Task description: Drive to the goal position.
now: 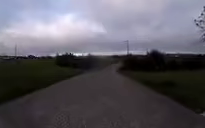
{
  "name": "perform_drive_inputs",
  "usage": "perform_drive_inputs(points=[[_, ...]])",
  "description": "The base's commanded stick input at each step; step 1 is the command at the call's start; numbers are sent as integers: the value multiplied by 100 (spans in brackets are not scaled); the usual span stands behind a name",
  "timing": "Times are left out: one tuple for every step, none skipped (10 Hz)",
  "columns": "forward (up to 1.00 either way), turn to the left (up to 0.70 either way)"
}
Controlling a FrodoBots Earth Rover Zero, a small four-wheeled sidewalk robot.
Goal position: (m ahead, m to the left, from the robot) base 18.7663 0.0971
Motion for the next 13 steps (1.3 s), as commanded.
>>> perform_drive_inputs(points=[[85,-7],[85,-4],[85,0],[85,0],[85,0],[85,0],[85,0],[85,0],[85,0],[85,0],[85,0],[85,0],[85,0]])
